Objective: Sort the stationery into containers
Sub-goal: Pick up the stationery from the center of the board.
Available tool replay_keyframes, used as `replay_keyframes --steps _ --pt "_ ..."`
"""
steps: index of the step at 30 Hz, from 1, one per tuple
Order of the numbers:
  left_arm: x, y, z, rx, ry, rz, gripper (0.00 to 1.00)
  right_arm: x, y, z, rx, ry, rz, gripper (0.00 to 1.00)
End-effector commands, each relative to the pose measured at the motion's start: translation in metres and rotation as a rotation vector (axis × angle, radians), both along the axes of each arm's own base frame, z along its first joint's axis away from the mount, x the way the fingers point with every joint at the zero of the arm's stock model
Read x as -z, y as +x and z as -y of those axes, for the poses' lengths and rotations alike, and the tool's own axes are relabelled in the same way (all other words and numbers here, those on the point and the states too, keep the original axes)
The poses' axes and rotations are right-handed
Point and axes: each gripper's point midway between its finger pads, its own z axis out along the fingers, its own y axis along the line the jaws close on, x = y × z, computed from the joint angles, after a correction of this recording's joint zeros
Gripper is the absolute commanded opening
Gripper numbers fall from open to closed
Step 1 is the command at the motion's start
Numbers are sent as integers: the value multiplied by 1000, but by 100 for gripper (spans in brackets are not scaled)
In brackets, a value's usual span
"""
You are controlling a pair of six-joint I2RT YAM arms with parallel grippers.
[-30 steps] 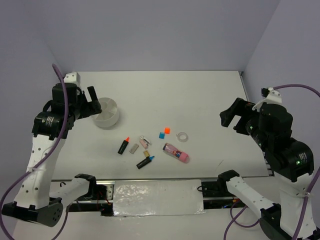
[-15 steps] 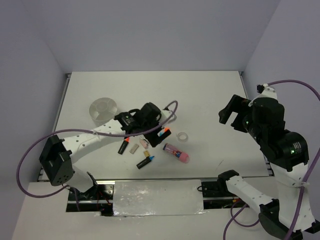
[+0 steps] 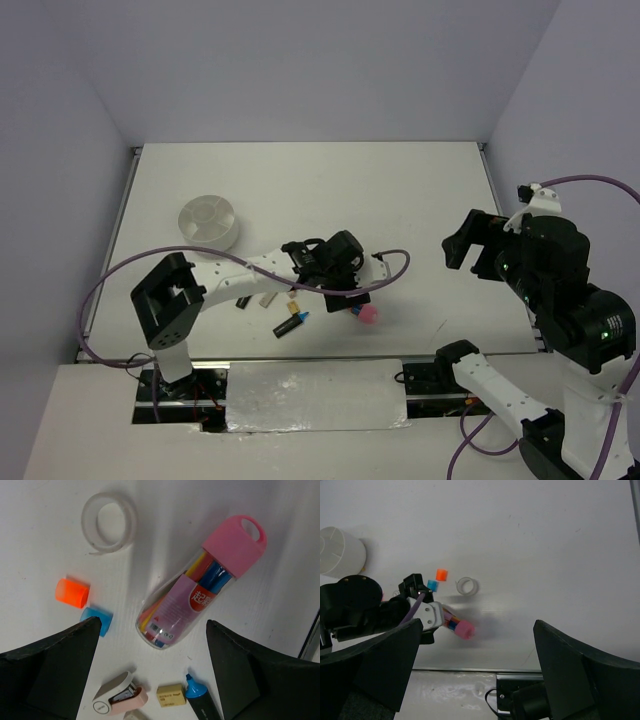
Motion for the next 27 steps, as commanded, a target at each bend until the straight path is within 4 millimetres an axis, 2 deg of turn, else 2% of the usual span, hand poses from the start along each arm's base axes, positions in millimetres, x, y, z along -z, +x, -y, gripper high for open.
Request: replay_keyframes --steps 1,4,9,18,21,26,27 --pt "-14 5 26 80 -62 32 99 -10 -5 -1 -35 -13 20 100" --pt "-2 -7 29 126 -50 -8 99 -11 -6 -3 -48 -8 23 100" --pt "28 -12 27 132 -1 -32 99 -7 -8 -7 -71 0 12 100" --pt "52 -27 18 140 47 -69 86 -8 -5 -14 -93 27 21 100" --pt "58 -28 15 99 63 -80 68 -6 -4 -16 -99 36 22 100" --pt "70 -39 13 80 77 -132 51 -9 -5 -14 -88 35 39 100" --pt "69 -41 14 63 74 -148 38 -10 -5 -14 -88 35 40 100"
